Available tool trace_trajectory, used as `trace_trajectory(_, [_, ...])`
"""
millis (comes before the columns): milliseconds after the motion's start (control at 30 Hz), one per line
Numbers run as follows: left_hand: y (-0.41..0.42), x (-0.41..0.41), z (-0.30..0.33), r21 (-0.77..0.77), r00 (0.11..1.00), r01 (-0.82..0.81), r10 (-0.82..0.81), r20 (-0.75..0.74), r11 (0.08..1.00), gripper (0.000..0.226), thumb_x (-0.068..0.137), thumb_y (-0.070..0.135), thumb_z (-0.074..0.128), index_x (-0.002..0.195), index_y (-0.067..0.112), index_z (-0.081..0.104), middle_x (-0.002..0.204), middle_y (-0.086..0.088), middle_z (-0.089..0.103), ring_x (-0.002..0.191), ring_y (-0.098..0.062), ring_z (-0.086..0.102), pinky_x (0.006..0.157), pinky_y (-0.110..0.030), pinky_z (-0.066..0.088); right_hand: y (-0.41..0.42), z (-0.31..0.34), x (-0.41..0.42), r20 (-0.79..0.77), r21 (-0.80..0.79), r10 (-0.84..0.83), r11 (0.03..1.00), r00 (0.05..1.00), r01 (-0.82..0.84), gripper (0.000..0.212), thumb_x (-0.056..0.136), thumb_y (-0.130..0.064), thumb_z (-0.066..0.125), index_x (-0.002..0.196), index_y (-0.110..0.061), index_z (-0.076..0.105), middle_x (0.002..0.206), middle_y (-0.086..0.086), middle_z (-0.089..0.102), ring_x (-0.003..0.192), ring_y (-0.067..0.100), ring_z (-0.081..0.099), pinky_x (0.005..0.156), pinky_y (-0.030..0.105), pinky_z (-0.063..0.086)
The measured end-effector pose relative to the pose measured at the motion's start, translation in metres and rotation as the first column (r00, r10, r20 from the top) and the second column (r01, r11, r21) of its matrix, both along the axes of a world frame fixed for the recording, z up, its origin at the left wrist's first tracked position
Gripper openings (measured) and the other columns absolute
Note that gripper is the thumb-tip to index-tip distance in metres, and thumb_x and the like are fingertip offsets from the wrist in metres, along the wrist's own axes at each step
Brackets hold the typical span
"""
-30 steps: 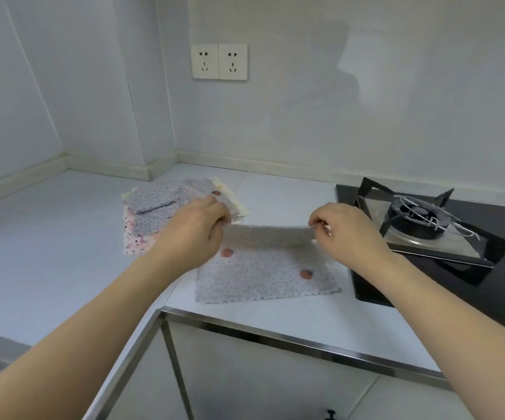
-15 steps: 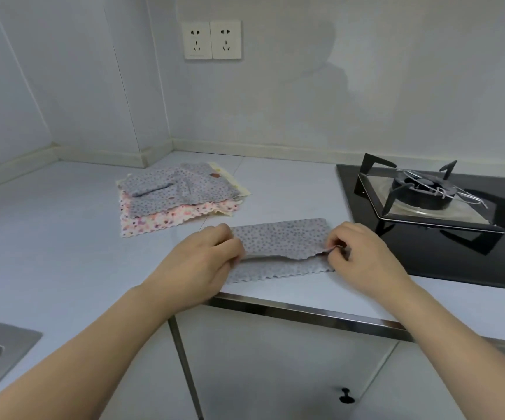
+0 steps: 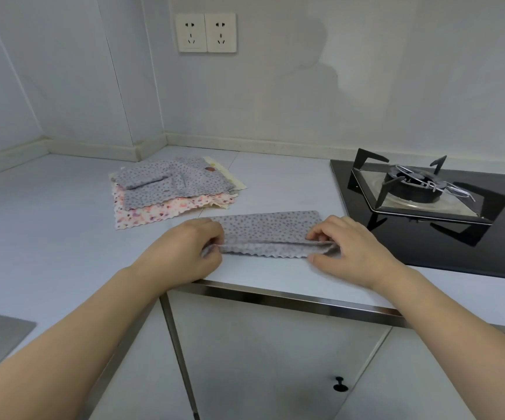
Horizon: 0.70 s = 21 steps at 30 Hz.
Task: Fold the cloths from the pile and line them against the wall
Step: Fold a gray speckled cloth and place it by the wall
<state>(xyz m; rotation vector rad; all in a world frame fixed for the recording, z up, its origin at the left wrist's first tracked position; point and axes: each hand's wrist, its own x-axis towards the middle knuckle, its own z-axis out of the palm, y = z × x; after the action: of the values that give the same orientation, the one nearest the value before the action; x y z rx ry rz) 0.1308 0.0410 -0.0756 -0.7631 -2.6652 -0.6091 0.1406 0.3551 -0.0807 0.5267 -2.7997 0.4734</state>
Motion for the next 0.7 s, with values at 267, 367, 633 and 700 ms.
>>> trace_trajectory(267, [-0.003,-0.014,-0.003,0.282,0.945,-0.295,0.237,0.225,0.913,0.016,0.089,0.007,0.054,0.088,0.021,0.062,0.085,0.001,0.062,0.07,-0.004,0.05,0.054,-0.007,0.034,0.003,-0.004,-0.005,-0.026,0.011,-0.016,1.0,1.0,0.017,0.034,0.08,-0.042,0.06,0.111,-0.027,0.06,0.102,-0.018,0.052,0.098,0.007,0.045,0.089,0.029,0.036])
trace_trajectory(367, [-0.003,-0.017,-0.003,0.274,0.941,-0.295,0.229,0.248,0.915,0.02,0.091,0.004,0.051,0.09,0.02,0.062,0.089,0.0,0.061,0.073,-0.007,0.05,0.059,-0.009,0.035,0.003,-0.005,-0.008,-0.039,-0.013,-0.033,0.999,0.999,0.032,0.02,0.087,-0.034,0.062,0.105,-0.026,0.063,0.098,-0.017,0.053,0.093,0.007,0.047,0.085,0.03,0.038])
trace_trajectory(633, [-0.007,-0.016,-0.005,0.088,0.978,-0.123,0.105,0.179,0.989,0.026,0.078,0.024,0.058,0.102,0.024,0.067,0.106,0.006,0.057,0.103,-0.014,0.049,0.092,-0.03,0.043,0.007,-0.007,-0.009,-0.001,-0.237,-0.096,0.967,0.995,0.093,0.012,0.094,-0.03,0.057,0.092,-0.023,0.066,0.09,-0.011,0.061,0.077,-0.001,0.05,0.066,0.023,0.036])
trace_trajectory(700, [-0.006,-0.017,-0.006,0.105,0.987,-0.104,0.089,0.136,0.989,0.02,0.08,0.022,0.062,0.098,0.024,0.068,0.103,0.006,0.059,0.101,-0.016,0.051,0.09,-0.032,0.044,0.006,-0.006,-0.007,-0.001,-0.303,-0.099,0.948,0.995,0.094,0.01,0.092,-0.029,0.06,0.091,-0.022,0.067,0.088,-0.01,0.061,0.074,-0.001,0.05,0.065,0.023,0.036])
